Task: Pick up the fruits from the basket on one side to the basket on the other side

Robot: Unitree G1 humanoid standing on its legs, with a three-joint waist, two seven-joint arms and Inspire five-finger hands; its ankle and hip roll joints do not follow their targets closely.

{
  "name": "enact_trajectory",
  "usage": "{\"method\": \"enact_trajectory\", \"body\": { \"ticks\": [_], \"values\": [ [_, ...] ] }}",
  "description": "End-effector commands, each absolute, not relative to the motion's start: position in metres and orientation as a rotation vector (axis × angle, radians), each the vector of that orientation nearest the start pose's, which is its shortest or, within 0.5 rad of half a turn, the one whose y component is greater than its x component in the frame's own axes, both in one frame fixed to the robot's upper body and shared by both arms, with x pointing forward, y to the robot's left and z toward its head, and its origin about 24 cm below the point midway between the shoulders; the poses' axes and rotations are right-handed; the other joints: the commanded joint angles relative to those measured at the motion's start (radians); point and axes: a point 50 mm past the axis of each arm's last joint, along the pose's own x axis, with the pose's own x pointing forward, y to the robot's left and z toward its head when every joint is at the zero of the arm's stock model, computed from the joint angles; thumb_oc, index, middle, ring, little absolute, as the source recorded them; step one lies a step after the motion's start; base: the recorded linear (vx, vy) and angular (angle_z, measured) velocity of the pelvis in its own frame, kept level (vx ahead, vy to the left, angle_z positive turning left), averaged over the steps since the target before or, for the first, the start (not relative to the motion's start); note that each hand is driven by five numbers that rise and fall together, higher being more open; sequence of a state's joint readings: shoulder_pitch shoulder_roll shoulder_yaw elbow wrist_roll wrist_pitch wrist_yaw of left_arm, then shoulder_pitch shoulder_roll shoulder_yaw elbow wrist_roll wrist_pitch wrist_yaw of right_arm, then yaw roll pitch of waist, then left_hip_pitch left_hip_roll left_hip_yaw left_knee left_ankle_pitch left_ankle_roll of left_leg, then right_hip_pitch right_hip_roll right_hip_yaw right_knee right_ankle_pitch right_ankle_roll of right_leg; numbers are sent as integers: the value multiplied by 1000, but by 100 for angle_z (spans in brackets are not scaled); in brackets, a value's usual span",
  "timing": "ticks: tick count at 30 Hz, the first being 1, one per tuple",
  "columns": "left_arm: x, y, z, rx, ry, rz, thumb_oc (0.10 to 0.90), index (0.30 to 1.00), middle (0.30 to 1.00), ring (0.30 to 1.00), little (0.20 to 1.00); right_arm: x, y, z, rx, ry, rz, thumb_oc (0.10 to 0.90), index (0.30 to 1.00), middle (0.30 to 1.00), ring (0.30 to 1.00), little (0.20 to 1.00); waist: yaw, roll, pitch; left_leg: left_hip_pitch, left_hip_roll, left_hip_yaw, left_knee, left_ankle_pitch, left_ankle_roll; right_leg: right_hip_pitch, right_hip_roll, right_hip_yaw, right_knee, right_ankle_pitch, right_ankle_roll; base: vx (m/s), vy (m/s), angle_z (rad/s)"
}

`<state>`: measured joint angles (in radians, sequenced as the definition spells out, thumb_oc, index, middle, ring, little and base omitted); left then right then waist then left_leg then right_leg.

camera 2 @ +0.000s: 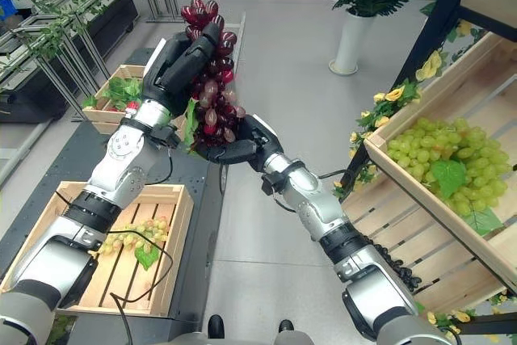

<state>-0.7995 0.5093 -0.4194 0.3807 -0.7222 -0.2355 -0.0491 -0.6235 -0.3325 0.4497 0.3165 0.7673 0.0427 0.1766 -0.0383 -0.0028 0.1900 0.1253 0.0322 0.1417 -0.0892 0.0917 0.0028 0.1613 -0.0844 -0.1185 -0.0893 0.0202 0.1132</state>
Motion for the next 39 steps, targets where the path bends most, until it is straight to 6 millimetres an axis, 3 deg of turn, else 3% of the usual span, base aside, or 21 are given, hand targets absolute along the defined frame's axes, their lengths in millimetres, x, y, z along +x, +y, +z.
{"method": "enact_trajectory", "body": {
  "ticks": [1, 8, 14, 15, 16, 26, 32, 34, 35, 37, 38, 39],
  "values": [
    [362, 101, 284, -132, -699, -527, 400, 300, 300, 300, 300, 349, -53, 172, 339, -202, 736, 800, 900, 900, 900, 900, 11, 17, -143, 33, -69, -38, 2, -174, -14, 0, 63, -45, 2, -79, -65, 0, 0, 0],
    [362, 90, 282, -100, -680, -550, 400, 300, 300, 300, 300, 350, -47, 194, 398, -305, 695, 800, 900, 900, 900, 900, 21, 16, -146, 34, -68, -45, 2, -175, -14, 3, 63, -52, 2, -81, -66, 0, 0, 0],
    [367, 96, 276, -86, -652, -507, 400, 300, 300, 300, 300, 348, -48, 209, 464, -395, 634, 800, 900, 900, 900, 900, 21, 21, -149, 33, -68, -46, 2, -175, -12, 1, 64, -49, 2, -80, -66, 0, 0, 0],
    [369, 99, 274, -86, -644, -491, 400, 300, 300, 300, 300, 348, -50, 210, 484, -410, 617, 684, 726, 726, 726, 726, 20, 22, -150, 33, -67, -45, 2, -175, -11, 1, 64, -47, 2, -80, -66, 0, 0, 0],
    [370, 100, 273, -88, -639, -482, 400, 300, 300, 300, 300, 348, -50, 210, 497, -414, 611, 400, 300, 300, 300, 300, 20, 23, -150, 34, -67, -44, 2, -175, -11, 2, 65, -46, 2, -80, -67, 0, 0, 0],
    [379, 120, 267, -77, -613, -373, 400, 300, 300, 300, 300, 349, -57, 206, 503, -431, 573, 400, 300, 300, 300, 300, 17, 26, -152, 32, -65, -41, 2, -172, -12, -2, 65, -44, 2, -78, -67, 0, 0, 0],
    [385, 141, 260, -54, -587, -263, 400, 300, 300, 300, 300, 352, -66, 199, 458, -422, 536, 400, 300, 300, 300, 300, 13, 30, -152, 33, -64, -36, 2, -173, -14, -3, 65, -41, 2, -79, -68, 0, 0, 0],
    [388, 157, 254, -57, -566, -209, 400, 300, 300, 300, 300, 353, -73, 196, 450, -415, 522, 400, 300, 300, 300, 300, 10, 31, -153, 34, -63, -34, 2, -173, -14, -3, 65, -39, 2, -77, -66, 0, 0, 0],
    [389, 161, 253, -54, -561, -193, 478, 418, 418, 418, 418, 353, -75, 194, 450, -413, 517, 400, 300, 300, 300, 300, 8, 31, -154, 34, -63, -32, 2, -173, -15, -4, 65, -39, 2, -77, -65, 0, 0, 0],
    [391, 172, 250, -60, -547, -145, 502, 453, 453, 453, 453, 354, -81, 191, 451, -410, 500, 400, 300, 300, 300, 300, 6, 32, -152, 34, -62, -30, 2, -172, -15, -4, 64, -38, 2, -75, -65, 0, 0, 0],
    [391, 177, 248, -58, -540, -127, 675, 712, 712, 712, 712, 354, -83, 190, 453, -409, 494, 400, 300, 300, 300, 300, 4, 32, -151, 35, -62, -28, 2, -172, -16, -4, 64, -37, 2, -74, -64, 0, 0, 0],
    [392, 185, 244, -64, -521, -91, 800, 900, 900, 900, 900, 354, -89, 186, 455, -406, 475, 400, 300, 300, 300, 300, 0, 33, -150, 35, -62, -25, 2, -173, -16, -5, 64, -35, 2, -73, -64, 0, 0, 0]
  ]
}}
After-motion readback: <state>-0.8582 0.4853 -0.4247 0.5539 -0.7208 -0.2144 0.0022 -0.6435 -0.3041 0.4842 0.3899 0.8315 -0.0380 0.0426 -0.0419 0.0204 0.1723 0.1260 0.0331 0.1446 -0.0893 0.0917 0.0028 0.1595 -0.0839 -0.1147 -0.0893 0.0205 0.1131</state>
